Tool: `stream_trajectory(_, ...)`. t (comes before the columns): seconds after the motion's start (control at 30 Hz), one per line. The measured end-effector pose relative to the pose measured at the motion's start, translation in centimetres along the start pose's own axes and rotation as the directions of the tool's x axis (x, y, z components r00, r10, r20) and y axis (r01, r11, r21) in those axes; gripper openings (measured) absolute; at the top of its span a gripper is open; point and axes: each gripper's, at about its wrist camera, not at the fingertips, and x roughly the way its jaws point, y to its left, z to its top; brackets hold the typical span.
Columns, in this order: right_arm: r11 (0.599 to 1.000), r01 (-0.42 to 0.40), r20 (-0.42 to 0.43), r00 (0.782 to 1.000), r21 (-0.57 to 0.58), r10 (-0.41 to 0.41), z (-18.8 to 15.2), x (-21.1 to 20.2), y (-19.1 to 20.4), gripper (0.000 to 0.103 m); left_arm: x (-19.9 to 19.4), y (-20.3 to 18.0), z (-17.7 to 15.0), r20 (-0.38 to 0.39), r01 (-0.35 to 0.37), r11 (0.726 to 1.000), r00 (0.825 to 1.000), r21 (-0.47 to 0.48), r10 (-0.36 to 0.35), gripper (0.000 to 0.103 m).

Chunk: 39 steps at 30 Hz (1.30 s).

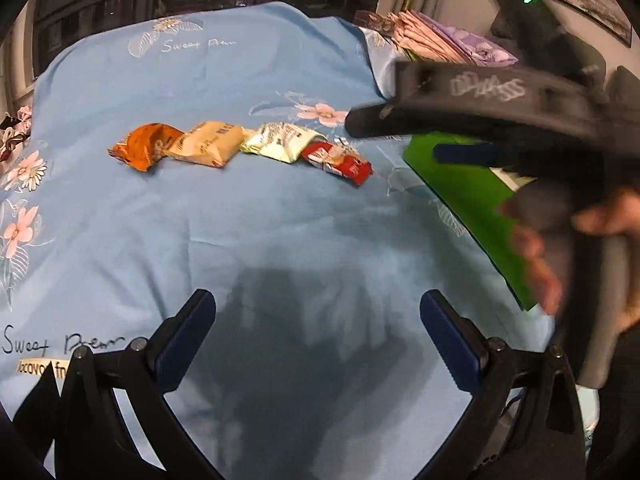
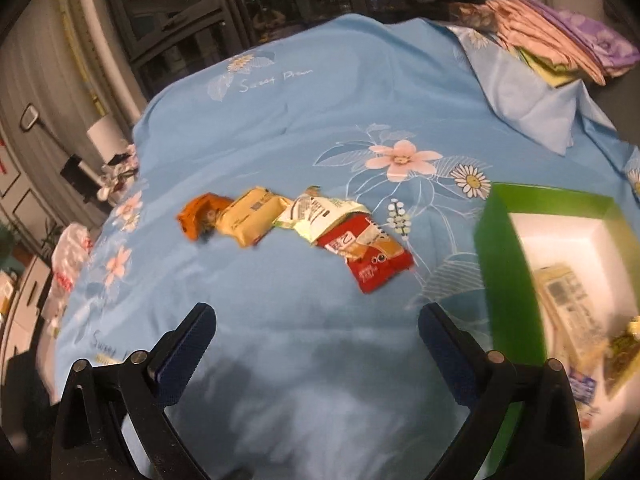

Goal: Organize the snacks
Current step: 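Reach the right gripper to the red snack bag and grasp it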

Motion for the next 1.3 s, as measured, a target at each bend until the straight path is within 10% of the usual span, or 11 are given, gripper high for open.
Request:
stream_trajectory(0.4,0.963,0.203,0.01,0.979,-0.175,-0.204,1.3,9.1,0.9,0.099,-0.7,4.5,-0.2,-0.044,-0.162,0.979,0.987,-0.125,0.157,0.102)
stream_trajectory(0.53,0.972,0.218,-0.035,0.974,-0.093,-0.222,2.2,11.3,-0.8,0.073,-0.5,5.9,-0.4,-0.062,-0.166,0.975,0.985,-0.15,0.159,0.103)
stream_trajectory(0.6,0.983,0.181,-0.02,0.983,-0.031,-0.182,2.7,10.9,-1.9,0.057,-0.1,6.7,-0.7,-0.091,-0.18,0.967,0.982,-0.179,0.166,0.102)
stream_trajectory(0.93,1.0,0.018,0.017,1.0,0.001,-0.018,1.8,8.0,-0.6,0.046,-1.5,7.4,-1.3,-0.097,-0.214,0.961,0.975,-0.177,0.199,0.102)
stream_trajectory(1.13,0.943,0.021,-0.059,0.997,-0.332,-0.043,-3.3,5.0,5.5,0.04,-1.4,9.4,-2.1,-0.139,-0.257,0.943,0.963,-0.209,0.232,0.102)
stream_trajectory(1.3,0.936,-0.097,-0.084,0.994,-0.338,0.073,-8.2,1.1,7.0,0.04,-1.9,11.8,-2.8,-0.167,-0.189,0.932,0.976,-0.309,0.142,0.102)
